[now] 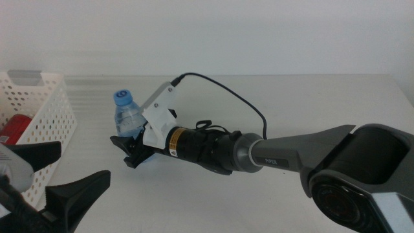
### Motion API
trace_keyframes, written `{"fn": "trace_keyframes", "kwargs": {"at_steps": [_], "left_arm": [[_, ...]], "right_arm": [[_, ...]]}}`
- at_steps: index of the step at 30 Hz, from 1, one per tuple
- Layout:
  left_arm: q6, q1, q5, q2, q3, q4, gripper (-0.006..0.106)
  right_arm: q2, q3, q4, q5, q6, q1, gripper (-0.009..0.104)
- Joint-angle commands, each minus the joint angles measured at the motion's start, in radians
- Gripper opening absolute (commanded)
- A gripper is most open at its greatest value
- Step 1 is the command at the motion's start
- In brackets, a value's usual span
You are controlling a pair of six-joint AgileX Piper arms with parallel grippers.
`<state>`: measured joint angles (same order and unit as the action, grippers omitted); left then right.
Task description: Use arms to grab the bottles and put them into the dustbin to the left of the table.
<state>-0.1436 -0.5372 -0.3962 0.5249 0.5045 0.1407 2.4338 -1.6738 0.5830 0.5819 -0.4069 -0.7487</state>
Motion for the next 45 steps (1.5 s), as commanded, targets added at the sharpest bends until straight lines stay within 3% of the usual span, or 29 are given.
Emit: {"fn": "trace_keyframes", "kwargs": {"at_steps": [1, 6, 7, 13, 16, 19, 24, 28, 31, 39, 45], "left_arm": [[0.012, -0.007, 0.069, 0.004, 0.028, 0.012, 0.090], [0.012, -0.007, 0.069, 0.004, 0.028, 0.012, 0.090], [0.012, -0.007, 0.069, 0.004, 0.028, 0.012, 0.090], [0.012, -0.007, 0.069, 0.004, 0.028, 0.012, 0.090], [0.012, -0.007, 0.069, 0.004, 0.028, 0.012, 0.090], [0.012, -0.007, 0.069, 0.004, 0.028, 0.012, 0.090], [0.012, -0.007, 0.069, 0.004, 0.028, 0.012, 0.090], [0.012, -0.007, 0.068, 0.004, 0.028, 0.012, 0.090], [0.012, -0.007, 0.070, 0.004, 0.028, 0.012, 0.090], [0.012, -0.007, 0.070, 0.004, 0.028, 0.012, 0.090], [0.012, -0.007, 0.069, 0.004, 0.028, 0.012, 0.090]], "right_arm": [[-0.068, -0.046, -0.026, 0.130, 0.000, 0.003, 0.000], [-0.057, -0.039, -0.025, 0.123, 0.000, 0.003, 0.002], [-0.060, -0.039, 0.001, 0.130, -0.009, 0.004, 0.021], [-0.067, -0.039, 0.103, 0.123, -0.152, 0.009, 0.067], [-0.089, -0.039, 0.191, 0.103, -0.202, 0.010, 0.086], [-0.124, -0.039, 0.307, 0.045, -0.284, 0.013, 0.094], [-0.195, -0.010, 0.510, -0.008, -0.519, 0.036, 0.095], [-0.291, 0.102, 0.637, -0.004, -0.653, 0.063, 0.095], [-0.390, 0.217, 0.676, -0.005, -0.678, 0.083, 0.093], [-0.743, 0.531, 0.680, -0.012, -0.670, 0.137, 0.085], [-1.012, 0.683, 0.738, -0.129, -0.681, 0.145, 0.083]]}}
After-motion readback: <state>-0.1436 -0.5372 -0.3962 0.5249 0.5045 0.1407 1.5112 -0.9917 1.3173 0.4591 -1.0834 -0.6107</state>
